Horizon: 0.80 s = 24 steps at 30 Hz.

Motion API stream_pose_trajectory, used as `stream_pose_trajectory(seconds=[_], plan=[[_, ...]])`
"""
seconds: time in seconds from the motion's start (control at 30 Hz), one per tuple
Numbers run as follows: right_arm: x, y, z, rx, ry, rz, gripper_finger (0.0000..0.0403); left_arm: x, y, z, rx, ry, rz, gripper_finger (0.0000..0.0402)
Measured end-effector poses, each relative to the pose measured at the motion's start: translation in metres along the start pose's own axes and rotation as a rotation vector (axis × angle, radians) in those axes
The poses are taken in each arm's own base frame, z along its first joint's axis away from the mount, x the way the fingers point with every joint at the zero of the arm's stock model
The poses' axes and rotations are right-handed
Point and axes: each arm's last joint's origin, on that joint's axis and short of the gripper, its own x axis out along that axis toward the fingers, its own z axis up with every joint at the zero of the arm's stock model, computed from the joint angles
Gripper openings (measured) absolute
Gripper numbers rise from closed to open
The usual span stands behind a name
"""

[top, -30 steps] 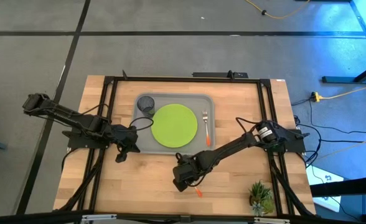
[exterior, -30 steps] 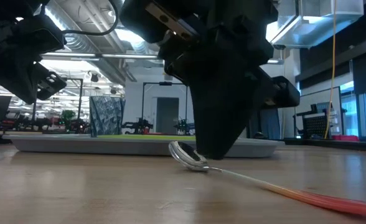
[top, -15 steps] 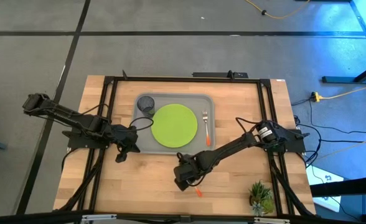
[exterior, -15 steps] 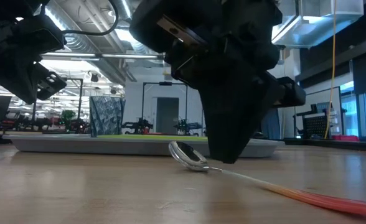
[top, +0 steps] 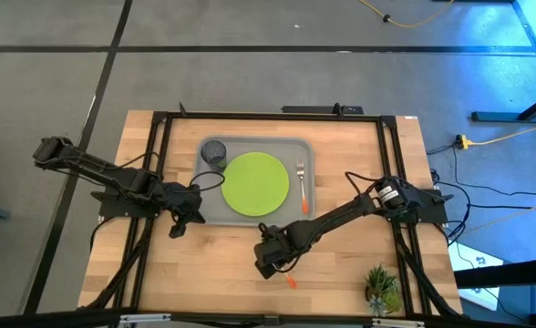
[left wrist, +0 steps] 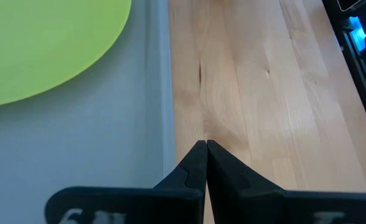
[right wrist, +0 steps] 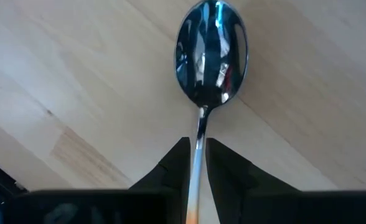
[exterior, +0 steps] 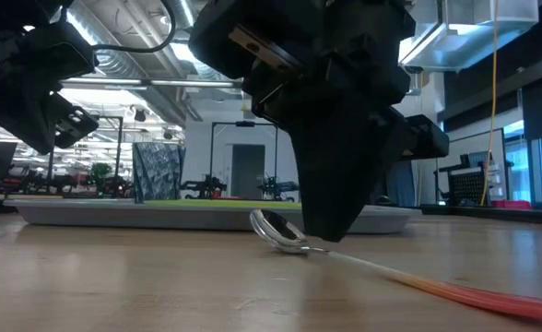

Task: Pick and place plate/cup/fork/spoon on tray
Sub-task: Put the orange spoon on the gray tray in between the green plate and the orange fork

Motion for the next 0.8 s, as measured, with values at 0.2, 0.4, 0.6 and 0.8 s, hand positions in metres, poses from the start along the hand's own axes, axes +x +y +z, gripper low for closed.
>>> stream_pose_trajectory(seconds=[0.2, 0.4, 0.6, 0.8], plan=[[0.011, -0.002, 0.0, 0.0, 0.012, -0.005, 0.0057, 0.0, 0.0, 0.0, 0.0, 0.0, 0.0, 0.0], [0.018, -0.003, 0.0, 0.008, 0.023, -0.028, 0.005, 0.0, 0.0, 0.0, 0.0, 0.003, 0.001, 0.0], [0.018, -0.005, 0.0, 0.054, 0.029, -0.051, 0.0009, 0.0, 0.0, 0.0, 0.0, 0.002, 0.001, 0.0], [0.009, 0.001, 0.001, 0.057, 0.012, -0.08, 0.0003, 0.0, 0.0, 0.0, 0.0, 0.002, 0.001, 0.0]])
